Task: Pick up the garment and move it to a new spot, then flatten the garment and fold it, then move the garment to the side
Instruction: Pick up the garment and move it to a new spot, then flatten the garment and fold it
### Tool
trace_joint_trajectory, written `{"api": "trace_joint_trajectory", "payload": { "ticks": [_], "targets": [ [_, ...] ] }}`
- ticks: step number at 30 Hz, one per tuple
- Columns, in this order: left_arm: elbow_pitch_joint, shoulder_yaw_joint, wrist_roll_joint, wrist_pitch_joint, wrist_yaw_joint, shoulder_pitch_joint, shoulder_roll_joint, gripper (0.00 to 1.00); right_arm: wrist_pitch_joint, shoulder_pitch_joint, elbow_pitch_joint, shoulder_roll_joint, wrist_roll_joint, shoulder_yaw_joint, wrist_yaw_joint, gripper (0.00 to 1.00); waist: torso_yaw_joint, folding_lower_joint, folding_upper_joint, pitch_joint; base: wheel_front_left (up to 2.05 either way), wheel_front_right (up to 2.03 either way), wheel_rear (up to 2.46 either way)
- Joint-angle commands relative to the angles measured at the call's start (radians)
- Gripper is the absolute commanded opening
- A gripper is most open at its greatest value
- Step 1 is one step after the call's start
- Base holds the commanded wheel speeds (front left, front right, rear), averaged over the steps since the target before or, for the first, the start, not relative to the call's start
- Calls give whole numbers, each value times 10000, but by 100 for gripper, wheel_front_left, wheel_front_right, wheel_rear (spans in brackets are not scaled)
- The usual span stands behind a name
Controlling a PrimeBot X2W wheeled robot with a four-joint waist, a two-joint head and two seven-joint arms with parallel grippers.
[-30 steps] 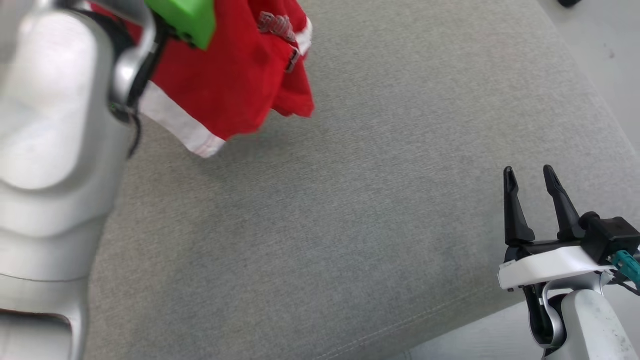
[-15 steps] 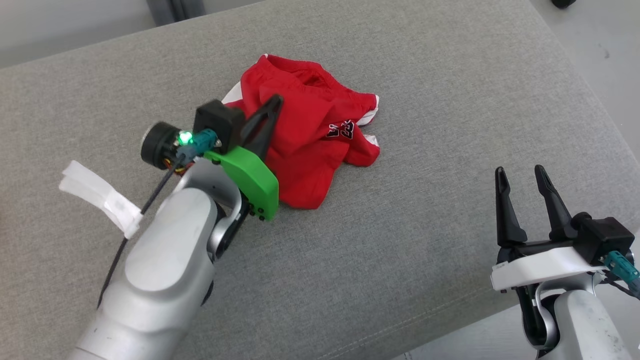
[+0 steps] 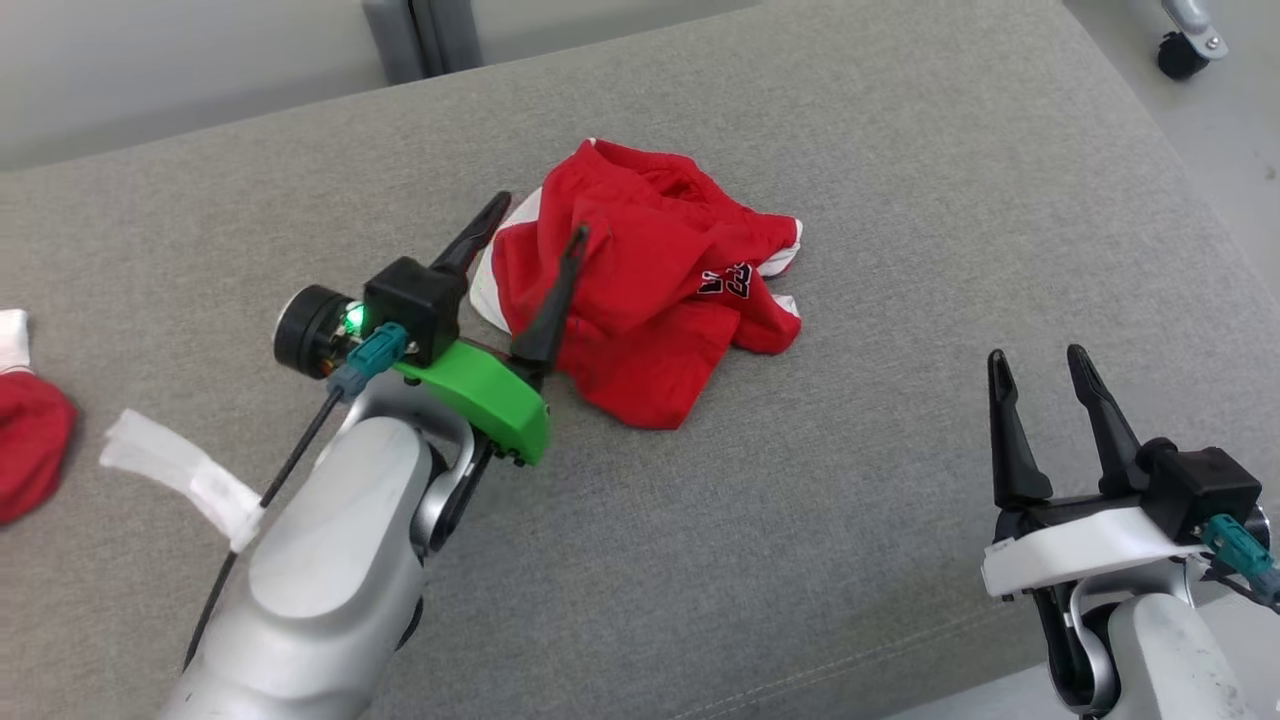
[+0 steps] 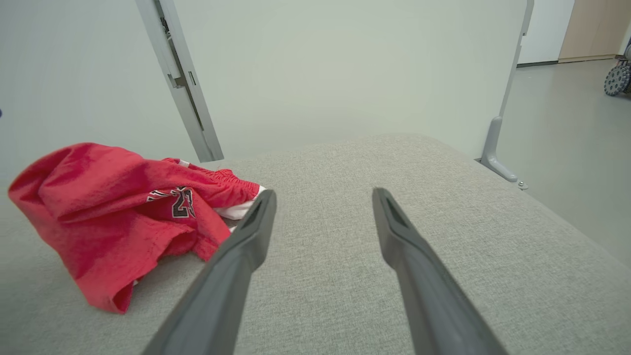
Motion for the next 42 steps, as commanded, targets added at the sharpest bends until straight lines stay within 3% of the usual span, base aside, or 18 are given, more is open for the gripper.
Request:
{"api": "trace_joint_trajectory", "payload": {
  "ticks": [1,12,22,29,42],
  "targets": [
    [-131,166,-80,-131,132,298,194,100,-47,162,-38,-23,-32,25,-10,100,371,0,-1,-309,0,0,0],
    [-1924,1569,-279,-598,1123,2209,1397,100,-41,413,-138,-83,-147,69,-10,100,1392,0,-1,-836,0,0,0],
    [-3471,2879,-89,-619,1670,4481,1841,100,44,676,-213,-125,-259,150,-10,100,2204,0,-1,-1305,0,0,0],
    [-3871,3669,97,-621,1704,5876,1607,100,192,883,-207,-195,-244,225,-10,100,2447,0,-1,-1763,0,0,0],
    [-4154,4743,656,-612,1032,6986,1078,100,469,1393,-441,-354,-198,334,-10,100,2413,0,-1,-2212,0,0,0]
  ]
}}
